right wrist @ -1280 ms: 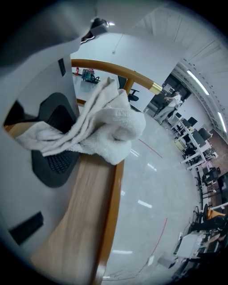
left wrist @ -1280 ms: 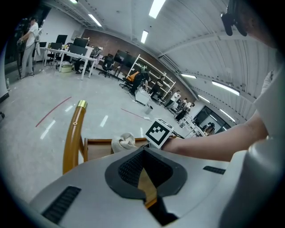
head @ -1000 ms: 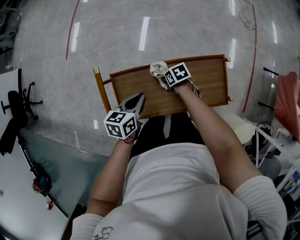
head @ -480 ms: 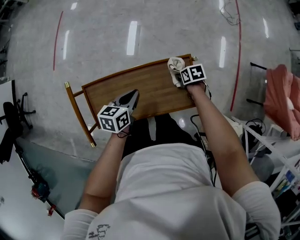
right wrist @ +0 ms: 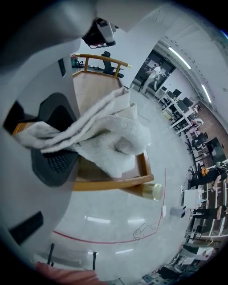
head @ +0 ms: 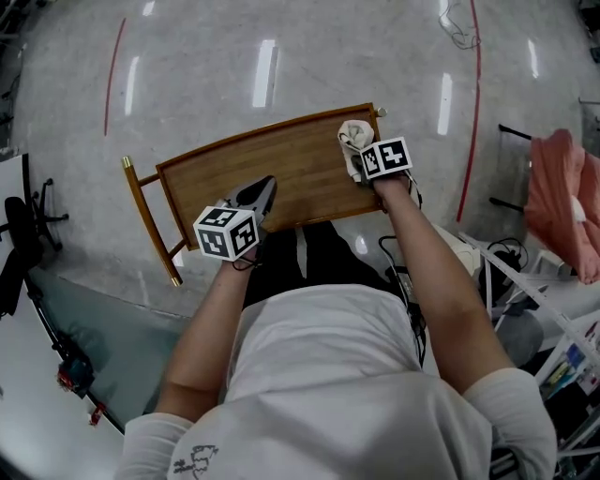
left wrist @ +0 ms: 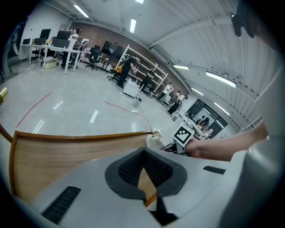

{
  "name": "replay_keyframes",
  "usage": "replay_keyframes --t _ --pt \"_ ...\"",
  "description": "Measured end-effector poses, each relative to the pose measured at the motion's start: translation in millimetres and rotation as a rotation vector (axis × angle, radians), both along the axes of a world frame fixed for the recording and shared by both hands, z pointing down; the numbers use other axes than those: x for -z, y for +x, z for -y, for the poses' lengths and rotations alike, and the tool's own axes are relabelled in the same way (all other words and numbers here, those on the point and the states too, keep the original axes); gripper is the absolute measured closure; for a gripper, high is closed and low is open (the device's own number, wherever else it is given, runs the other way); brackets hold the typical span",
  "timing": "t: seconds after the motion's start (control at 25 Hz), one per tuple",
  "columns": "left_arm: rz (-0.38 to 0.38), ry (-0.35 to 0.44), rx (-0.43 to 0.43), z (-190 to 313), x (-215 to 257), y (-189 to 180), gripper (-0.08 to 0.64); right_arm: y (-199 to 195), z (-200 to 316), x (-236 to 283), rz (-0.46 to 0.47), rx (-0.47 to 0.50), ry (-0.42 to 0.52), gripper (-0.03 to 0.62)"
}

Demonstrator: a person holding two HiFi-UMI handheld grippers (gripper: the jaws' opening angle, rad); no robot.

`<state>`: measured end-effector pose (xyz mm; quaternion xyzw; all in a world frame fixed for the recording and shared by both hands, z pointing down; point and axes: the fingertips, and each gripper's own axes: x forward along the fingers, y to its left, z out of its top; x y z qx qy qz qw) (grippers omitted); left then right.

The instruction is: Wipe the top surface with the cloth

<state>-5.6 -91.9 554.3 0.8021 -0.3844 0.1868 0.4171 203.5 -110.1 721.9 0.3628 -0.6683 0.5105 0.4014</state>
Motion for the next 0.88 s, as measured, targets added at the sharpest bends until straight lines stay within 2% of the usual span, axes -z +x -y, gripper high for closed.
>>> replay_keyframes --t 0.16,0.36,0.68,0.88 --pt "0.011 -0.004 0.033 -11 -2 -27 0.553 -31 -14 -4 0.016 0.027 -0.020 0.483" --pt "0.015 -0.012 0.090 -27 -3 -72 0.554 -89 -29 -7 0.030 0.098 -0.038 0.483" --pt "0.015 -0.027 0.160 -49 -7 -150 0.553 -196 -45 -11 0.050 0.199 -0.050 0.483" --pt "0.016 -0.029 0.203 -63 -7 -207 0.553 -277 -55 -13 0.081 0.259 -0.068 0.483"
